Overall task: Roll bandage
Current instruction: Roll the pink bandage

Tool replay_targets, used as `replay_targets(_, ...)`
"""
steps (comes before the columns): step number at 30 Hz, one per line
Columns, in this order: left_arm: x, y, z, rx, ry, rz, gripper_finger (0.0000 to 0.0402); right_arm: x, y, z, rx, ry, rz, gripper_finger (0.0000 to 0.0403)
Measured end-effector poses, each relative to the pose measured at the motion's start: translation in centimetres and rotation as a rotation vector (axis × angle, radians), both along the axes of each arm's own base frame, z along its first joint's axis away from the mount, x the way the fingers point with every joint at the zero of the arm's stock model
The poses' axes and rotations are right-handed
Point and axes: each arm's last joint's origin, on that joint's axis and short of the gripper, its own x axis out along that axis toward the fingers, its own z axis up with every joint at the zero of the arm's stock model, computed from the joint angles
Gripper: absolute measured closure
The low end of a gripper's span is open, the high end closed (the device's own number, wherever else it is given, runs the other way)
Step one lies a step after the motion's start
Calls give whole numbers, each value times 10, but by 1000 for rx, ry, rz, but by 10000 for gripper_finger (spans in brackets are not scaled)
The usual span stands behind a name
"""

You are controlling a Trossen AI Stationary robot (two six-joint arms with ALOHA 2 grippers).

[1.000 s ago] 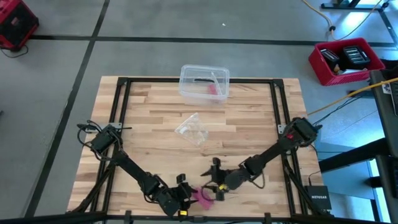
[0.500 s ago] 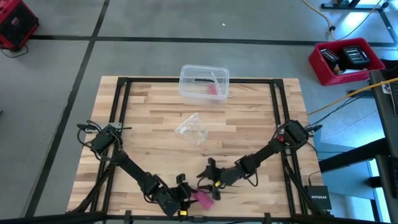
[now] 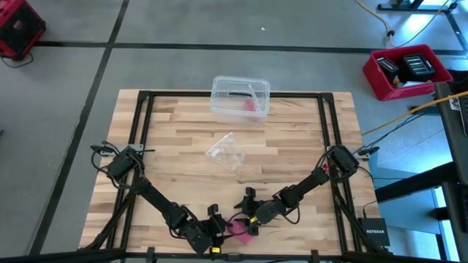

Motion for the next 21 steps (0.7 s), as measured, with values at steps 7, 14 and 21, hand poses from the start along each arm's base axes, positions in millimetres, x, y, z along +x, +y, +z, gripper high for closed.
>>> replay_targets(7,1,1,0,-9,-1,8,227,-3,3,-1,-29,20,40,171)
replay_targets(14,1,1,0,-8,-1,7,227,-24,-4,44,-115,161,66,171)
replay_targets(21,1,1,0,-12,-2,10,227,-52,29,57,-89,133,122,171)
